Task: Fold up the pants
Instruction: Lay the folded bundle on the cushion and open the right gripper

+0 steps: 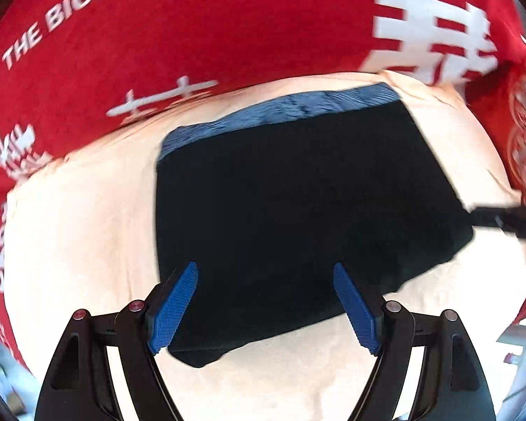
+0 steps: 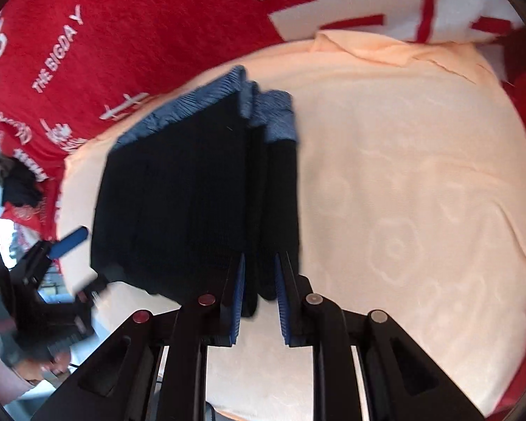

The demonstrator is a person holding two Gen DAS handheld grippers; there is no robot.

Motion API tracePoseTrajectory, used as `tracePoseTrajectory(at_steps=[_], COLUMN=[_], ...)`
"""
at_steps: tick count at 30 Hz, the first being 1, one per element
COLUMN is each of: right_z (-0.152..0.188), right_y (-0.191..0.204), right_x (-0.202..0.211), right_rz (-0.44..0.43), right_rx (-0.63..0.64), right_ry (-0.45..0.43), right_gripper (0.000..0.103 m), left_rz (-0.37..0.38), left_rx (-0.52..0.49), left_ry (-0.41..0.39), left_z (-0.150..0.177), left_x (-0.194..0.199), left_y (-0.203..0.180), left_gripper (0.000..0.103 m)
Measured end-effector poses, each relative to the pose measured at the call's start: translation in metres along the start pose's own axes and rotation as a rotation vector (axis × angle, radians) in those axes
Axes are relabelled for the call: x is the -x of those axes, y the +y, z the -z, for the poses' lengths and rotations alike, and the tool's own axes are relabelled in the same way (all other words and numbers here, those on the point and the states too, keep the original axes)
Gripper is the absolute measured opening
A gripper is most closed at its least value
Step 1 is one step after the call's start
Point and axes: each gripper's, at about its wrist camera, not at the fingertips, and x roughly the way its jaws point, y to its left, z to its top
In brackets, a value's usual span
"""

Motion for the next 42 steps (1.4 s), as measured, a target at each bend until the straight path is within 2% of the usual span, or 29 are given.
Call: tracePoseTrajectory(at_steps=[5, 9, 13, 16, 18, 21, 26, 28, 32, 34, 42], right_z=[0.018, 0.031, 0.037, 0.037, 0.036, 0.035, 0.034, 0.033, 0.030, 0.028, 0.005], right_y=[-0.008, -0.009, 0.006, 0.019, 0.026, 0.031, 0.036, 0.036, 0.036, 0.035, 0.018], right_x=[0.010, 0.018, 0.019, 0.018, 0.017, 0.015, 0.010, 0.010, 0.011, 0.013, 0.014], right_rz=[0.060, 0.054, 0.055, 0.062, 0.058, 0.055, 0.049, 0.044, 0.051, 0.066, 0.091], right_rx=[-0.035, -0.083, -0.090, -0.070, -0.065, -0.061, -0.051, -0.045, -0.025, -0.020, -0.072], right_ry=[0.015, 0.012, 0.011, 0.005, 0.003, 0.003, 0.018, 0.021, 0.015, 0.000, -0.037], right_gripper=[0.020, 0.020, 0.020, 0.020, 0.021, 0.031, 0.037, 0.049, 0.061, 0.077, 0.080], left_rz=[0.003, 0.013, 0.044, 0.056, 0.064, 0.078, 0.074, 0.071, 0.068, 0.077, 0.069], left_rx=[0.031, 0.045, 0.069, 0.081, 0.082, 0.102, 0.135, 0.144, 0.157, 0.172, 0.252], left_ry=[0.019, 0.036, 0.040, 0.049, 0.049, 0.066, 0.091, 0.104, 0.121, 0.128, 0.117], left_z=[-0.002, -0.007, -0.007, -0.008, -0.009, -0.009, -0.010, -0.010, -0.012, -0.014, -0.029], left_x=[-0.002, -0.008, -0.006, -0.007, -0.007, -0.009, -0.016, -0.019, -0.024, -0.026, -0.032], left_y=[0.011, 0.016, 0.020, 0.023, 0.025, 0.030, 0.039, 0.042, 0.048, 0.051, 0.076], left_gripper=[0.081, 0.081, 0.081, 0.103, 0.103, 0.103, 0.103, 0.103, 0.103, 0.103, 0.103])
